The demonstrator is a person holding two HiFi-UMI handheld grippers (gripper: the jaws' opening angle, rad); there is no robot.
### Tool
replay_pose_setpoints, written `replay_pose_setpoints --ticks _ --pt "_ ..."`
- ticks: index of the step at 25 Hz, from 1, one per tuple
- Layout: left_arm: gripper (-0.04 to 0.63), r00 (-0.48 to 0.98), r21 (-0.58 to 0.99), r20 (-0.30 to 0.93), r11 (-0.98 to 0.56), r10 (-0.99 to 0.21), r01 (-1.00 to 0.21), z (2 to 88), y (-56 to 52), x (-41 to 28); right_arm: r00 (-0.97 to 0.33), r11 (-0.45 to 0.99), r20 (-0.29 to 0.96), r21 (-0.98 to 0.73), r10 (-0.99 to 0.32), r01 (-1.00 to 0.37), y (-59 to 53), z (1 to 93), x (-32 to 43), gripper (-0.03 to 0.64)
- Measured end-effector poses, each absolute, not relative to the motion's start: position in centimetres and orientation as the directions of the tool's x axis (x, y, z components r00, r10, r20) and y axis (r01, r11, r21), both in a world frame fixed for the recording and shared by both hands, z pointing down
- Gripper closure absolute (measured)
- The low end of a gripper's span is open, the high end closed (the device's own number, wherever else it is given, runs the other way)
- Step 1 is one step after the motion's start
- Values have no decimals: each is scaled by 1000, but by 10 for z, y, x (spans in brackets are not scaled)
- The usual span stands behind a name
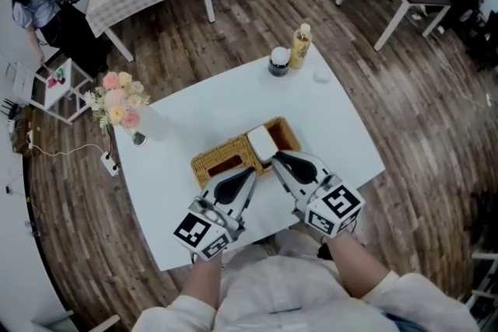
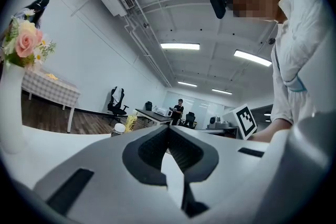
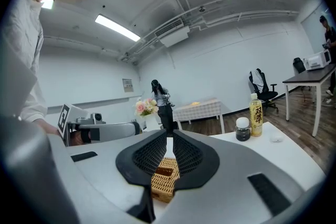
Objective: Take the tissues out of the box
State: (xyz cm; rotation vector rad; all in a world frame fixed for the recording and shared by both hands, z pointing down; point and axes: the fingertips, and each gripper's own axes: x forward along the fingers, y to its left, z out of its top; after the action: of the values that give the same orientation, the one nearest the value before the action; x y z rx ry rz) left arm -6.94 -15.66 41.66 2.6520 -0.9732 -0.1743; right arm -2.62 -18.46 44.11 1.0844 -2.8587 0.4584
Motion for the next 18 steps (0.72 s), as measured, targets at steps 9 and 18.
replay_pose_setpoints --ticks 9,18 --pt "594 743 342 8 -696 -669 -631 428 -167 -74 -762 729 214 -224 -611 -647 -196 466 -37 503" --pt "594 743 348 37 -688 -669 -637 437 -169 -79 -713 690 303 -197 -632 -696 -210 501 -38 413"
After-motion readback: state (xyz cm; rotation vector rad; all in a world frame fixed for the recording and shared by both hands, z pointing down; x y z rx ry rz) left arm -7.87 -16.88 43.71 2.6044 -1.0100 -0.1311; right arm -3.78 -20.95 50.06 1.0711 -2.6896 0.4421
